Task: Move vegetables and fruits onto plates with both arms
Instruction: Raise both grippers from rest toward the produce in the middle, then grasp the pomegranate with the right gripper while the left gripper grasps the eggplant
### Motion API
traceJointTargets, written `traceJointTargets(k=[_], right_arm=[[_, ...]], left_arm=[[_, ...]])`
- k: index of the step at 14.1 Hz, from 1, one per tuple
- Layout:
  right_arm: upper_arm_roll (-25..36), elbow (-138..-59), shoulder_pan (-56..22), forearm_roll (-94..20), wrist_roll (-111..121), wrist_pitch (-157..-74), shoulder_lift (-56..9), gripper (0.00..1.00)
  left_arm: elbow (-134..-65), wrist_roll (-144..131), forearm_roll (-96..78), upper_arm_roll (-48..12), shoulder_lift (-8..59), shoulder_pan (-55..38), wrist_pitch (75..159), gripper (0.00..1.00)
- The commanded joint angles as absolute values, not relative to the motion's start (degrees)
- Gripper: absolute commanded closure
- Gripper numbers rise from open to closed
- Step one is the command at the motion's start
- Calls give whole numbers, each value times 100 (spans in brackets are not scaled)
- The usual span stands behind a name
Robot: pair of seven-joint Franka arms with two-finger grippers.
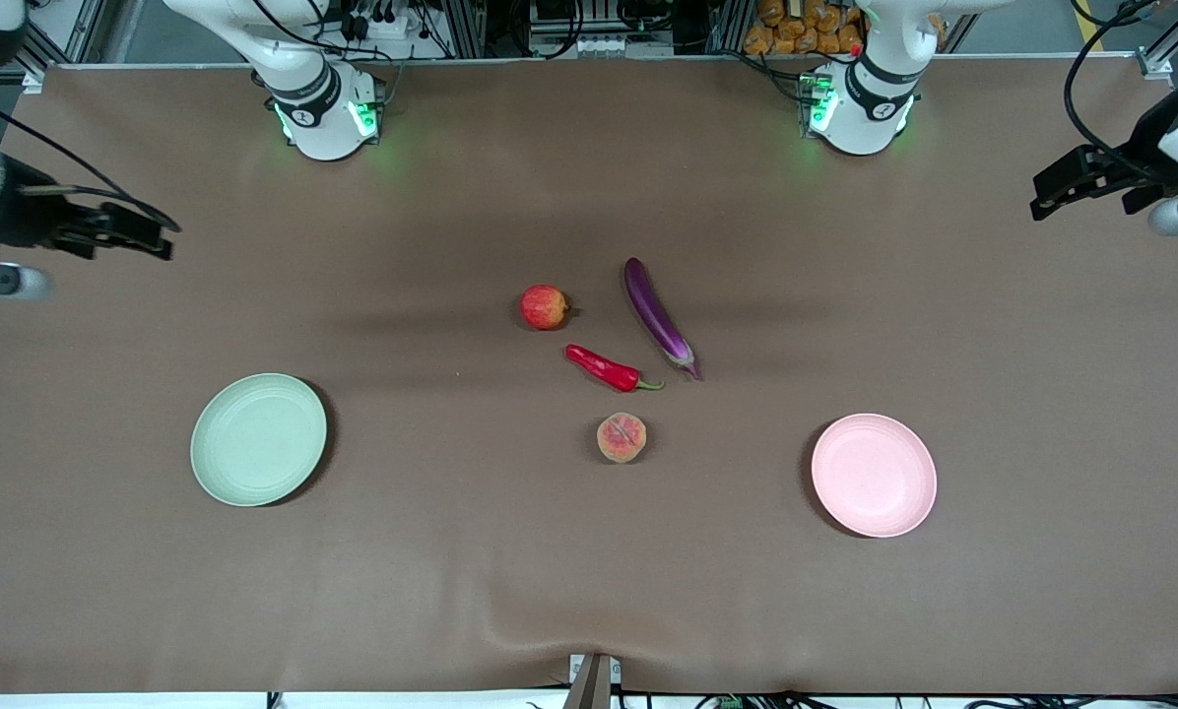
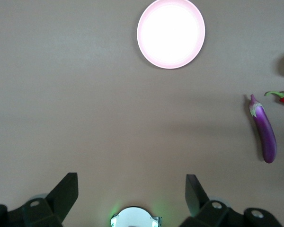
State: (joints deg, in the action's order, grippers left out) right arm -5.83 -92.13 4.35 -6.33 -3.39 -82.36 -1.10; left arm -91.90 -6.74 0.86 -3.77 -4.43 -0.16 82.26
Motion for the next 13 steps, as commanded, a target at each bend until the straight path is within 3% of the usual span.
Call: traceJointTargets(k=[1,5,8,11,13], right_arm=[[-598,-9290,-190,-808,-316,-8288,-359,0],[-589,-9290,-1369,-809,-369,-8963,-992,0],[-589,-9308,-1958,-791,-343,-9359,-1414,0],[-580,-9972,-2565,-703,-352,-10489,-1485,0],[-589,-10579,-2698,-633,-352,-11247,-1485,0]], left_arm=[[-9631,-711,0,-483,-501,-9,8611,0],[-10624,-1929,-9,-1219,-405,-18,9893,0],[-10881,-3834,-44,-2071,243,-35,10685,0],[-10881,-5515,26,-2732,1166,-149,11493,0],[-10881,-6368,44,-2742,1641,-499,12056,0]])
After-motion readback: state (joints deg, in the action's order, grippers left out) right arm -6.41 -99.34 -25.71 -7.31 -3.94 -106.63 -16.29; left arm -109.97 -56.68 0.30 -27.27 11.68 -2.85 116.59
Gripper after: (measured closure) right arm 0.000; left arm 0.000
